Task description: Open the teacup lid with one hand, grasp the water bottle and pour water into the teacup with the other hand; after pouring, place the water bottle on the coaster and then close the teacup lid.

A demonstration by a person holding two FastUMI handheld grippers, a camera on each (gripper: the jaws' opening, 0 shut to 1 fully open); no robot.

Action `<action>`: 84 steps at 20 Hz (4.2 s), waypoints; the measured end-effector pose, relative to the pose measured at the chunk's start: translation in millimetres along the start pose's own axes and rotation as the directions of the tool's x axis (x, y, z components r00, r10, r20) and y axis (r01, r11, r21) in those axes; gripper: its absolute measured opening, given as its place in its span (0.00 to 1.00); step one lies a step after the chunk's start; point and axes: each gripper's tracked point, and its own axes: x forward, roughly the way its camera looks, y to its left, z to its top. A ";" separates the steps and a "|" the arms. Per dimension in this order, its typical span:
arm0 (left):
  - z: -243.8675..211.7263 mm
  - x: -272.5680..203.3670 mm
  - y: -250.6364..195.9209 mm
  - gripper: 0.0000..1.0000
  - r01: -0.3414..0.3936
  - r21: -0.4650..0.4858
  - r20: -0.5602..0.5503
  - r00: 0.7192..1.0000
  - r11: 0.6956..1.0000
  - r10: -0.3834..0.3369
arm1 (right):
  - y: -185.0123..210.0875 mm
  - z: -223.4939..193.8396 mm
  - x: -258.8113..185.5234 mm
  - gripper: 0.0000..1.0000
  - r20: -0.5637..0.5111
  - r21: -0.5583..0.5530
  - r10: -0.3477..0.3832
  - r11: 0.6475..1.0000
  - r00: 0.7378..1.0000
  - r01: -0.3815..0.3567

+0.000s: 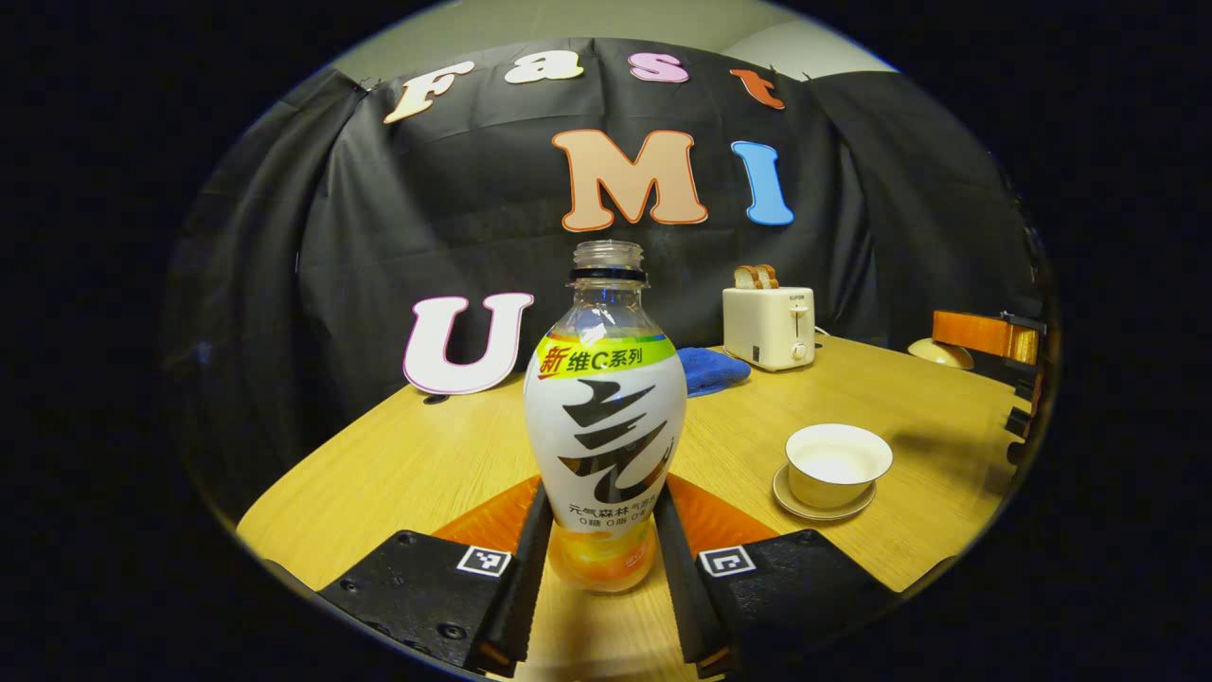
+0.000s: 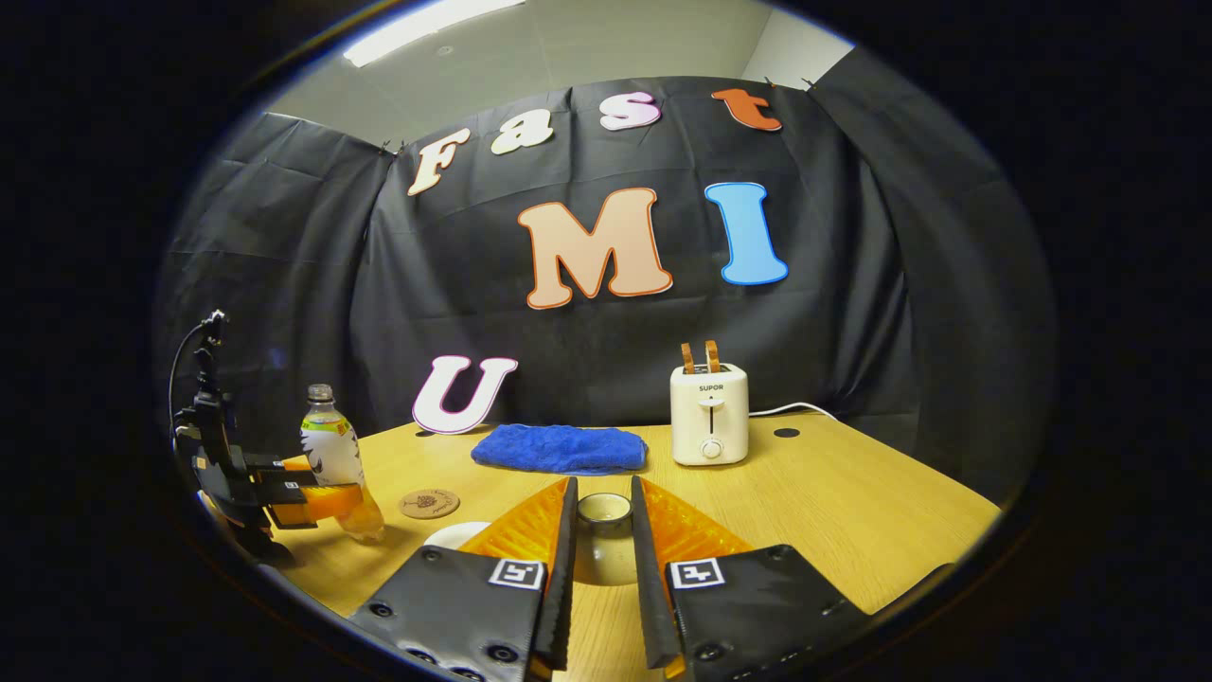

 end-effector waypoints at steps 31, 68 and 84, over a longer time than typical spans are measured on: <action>-16.3 14.2 -31.0 0.56 -0.063 0.817 -0.003 0.994 0.573 0.113 | -21.1 9.9 -4.9 0.34 0.022 0.038 -0.038 0.999 0.999 0.037; 11.2 23.7 -23.9 0.58 0.061 0.983 -0.038 0.991 -0.176 0.131 | -20.1 7.3 -4.3 0.34 0.011 0.054 -0.019 0.998 1.000 0.018; 39.6 21.3 -31.0 0.57 0.063 0.935 -0.015 0.990 -0.348 0.138 | -16.2 5.4 -2.7 0.33 0.007 0.055 -0.006 0.998 1.000 0.006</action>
